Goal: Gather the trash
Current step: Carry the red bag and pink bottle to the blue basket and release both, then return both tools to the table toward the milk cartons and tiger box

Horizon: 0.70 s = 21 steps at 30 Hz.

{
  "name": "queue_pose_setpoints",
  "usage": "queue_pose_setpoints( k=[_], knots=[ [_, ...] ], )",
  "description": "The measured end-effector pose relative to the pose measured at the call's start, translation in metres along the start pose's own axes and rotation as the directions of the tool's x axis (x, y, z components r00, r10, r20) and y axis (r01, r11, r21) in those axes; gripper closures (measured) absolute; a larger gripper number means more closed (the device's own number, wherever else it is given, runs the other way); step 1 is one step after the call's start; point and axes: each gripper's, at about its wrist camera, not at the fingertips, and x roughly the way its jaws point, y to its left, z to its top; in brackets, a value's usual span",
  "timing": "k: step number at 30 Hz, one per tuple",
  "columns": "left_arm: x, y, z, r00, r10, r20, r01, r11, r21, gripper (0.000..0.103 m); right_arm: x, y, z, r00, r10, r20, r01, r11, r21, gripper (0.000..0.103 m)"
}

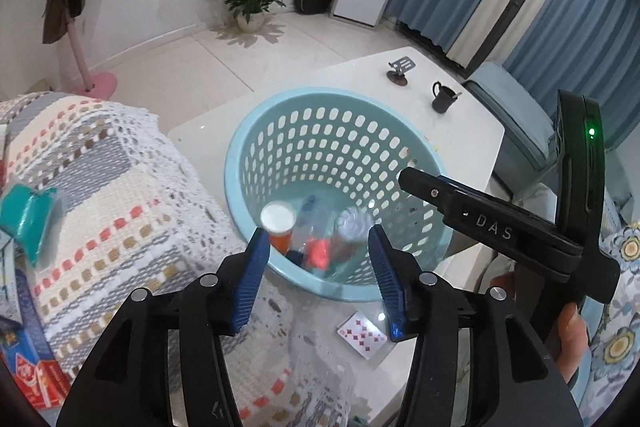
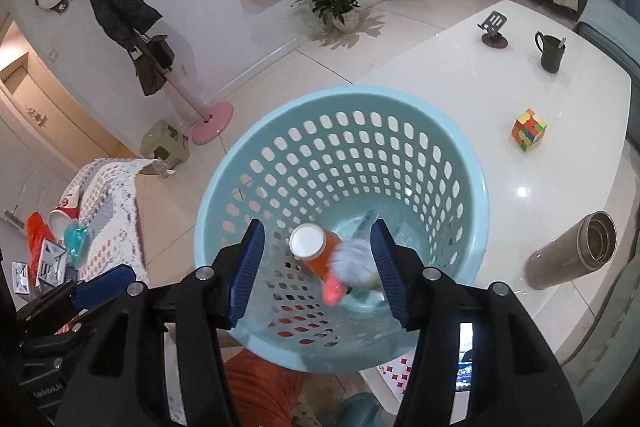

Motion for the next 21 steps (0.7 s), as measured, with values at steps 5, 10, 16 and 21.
queue_pose_setpoints(
  k=[5, 10, 16, 21],
  knots=[
    [-0.021, 0.003, -0.007, 0.999, -0.008, 0.039, 0.008, 1.000, -0.005, 0.053, -0.012, 0.020, -0.007, 1.000, 0.008, 0.014, -0.007, 0.999, -0.054, 0.051],
    [-0.059, 0.011, -0.018, 0.994, 0.005, 0.112, -0.003, 1.000, -0.018, 0.053, -0.030, 0.058, -0.016, 0.998, 0.035, 0.043, -0.028, 0.988, -0.152, 0.051],
    [-0.114, 0.030, -0.029, 0.976, 0.037, 0.216, -0.025, 0.998, -0.058, 0.053, -0.056, 0.115, -0.028, 0.991, 0.110, 0.081, -0.083, 0.956, -0.280, 0.051],
    [-0.161, 0.057, -0.041, 0.950, 0.086, 0.299, -0.052, 0.991, -0.121, 0.053, -0.069, 0.162, -0.042, 0.982, 0.173, 0.079, -0.132, 0.920, -0.368, 0.051]
  ],
)
